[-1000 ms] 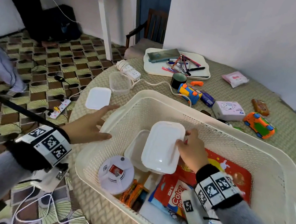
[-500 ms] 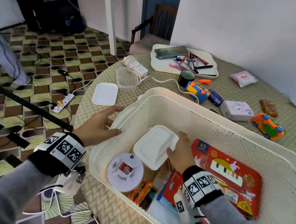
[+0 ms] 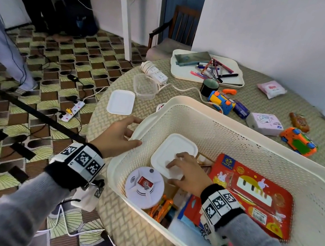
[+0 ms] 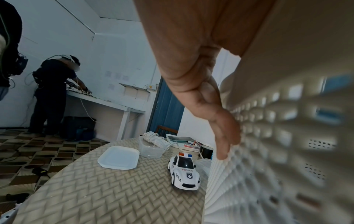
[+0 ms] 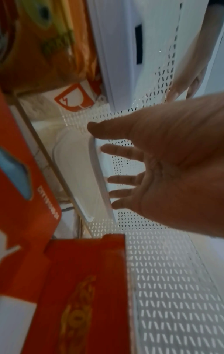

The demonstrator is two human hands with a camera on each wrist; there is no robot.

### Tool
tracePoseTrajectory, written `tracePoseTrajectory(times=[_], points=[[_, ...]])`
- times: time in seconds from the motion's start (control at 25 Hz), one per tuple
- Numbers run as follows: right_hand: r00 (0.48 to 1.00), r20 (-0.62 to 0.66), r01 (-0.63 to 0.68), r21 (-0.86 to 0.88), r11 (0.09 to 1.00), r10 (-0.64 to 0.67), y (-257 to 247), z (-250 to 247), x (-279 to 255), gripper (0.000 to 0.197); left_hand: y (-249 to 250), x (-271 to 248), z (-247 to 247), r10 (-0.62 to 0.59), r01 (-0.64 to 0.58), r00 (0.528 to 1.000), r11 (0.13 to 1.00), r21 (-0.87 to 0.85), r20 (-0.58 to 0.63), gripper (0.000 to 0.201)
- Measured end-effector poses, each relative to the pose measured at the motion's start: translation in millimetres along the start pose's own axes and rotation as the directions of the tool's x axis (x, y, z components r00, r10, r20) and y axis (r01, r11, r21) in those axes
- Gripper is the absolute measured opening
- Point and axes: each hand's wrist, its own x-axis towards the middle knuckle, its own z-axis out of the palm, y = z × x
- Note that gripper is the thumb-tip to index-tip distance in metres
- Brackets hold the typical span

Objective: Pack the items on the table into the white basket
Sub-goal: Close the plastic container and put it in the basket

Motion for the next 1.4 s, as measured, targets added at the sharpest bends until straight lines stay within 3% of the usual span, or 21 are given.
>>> tracePoseTrajectory(times=[0.4,0.52,0.6,0.72,0.88,1.12,1.4], points=[[1.000,-0.021,-0.021,0.105,0.994,0.023,-4,-13,2,0.046,-1,0,2,-0.007,0.007,1.000,0.999,0.036,-0.001,0.046],[0.995,-0.099,0.006,0.111,0.994,0.005,-5,-26,-6,0.043,9,2,-5,-0.010,-0.010,0.996,0.977,0.214,0.092,0.053],[0.988,-0.151,0.027,0.110,0.994,-0.010,-3,-38,-13,0.042,21,3,-14,-0.017,-0.042,0.991,0.897,0.440,0.130,0.062],[0.969,-0.246,0.024,0.127,0.992,0.008,-2,-59,-28,0.040,47,2,-26,0.075,-0.093,0.996,0.791,0.605,0.056,0.066],[0.931,-0.363,0.016,0.135,0.991,0.034,-3,-95,-58,0.041,92,2,-16,0.240,-0.235,0.969,0.809,0.539,0.063,0.053],[0.846,-0.497,-0.167,0.099,0.981,0.194,13,-148,-141,0.043,164,7,58,0.373,-0.446,0.894,0.787,0.426,0.247,0.037],[0.668,-0.648,-0.249,0.270,0.930,0.367,80,-145,-300,0.035,276,-27,206,0.601,-0.690,0.711,0.696,0.197,0.367,0.028]])
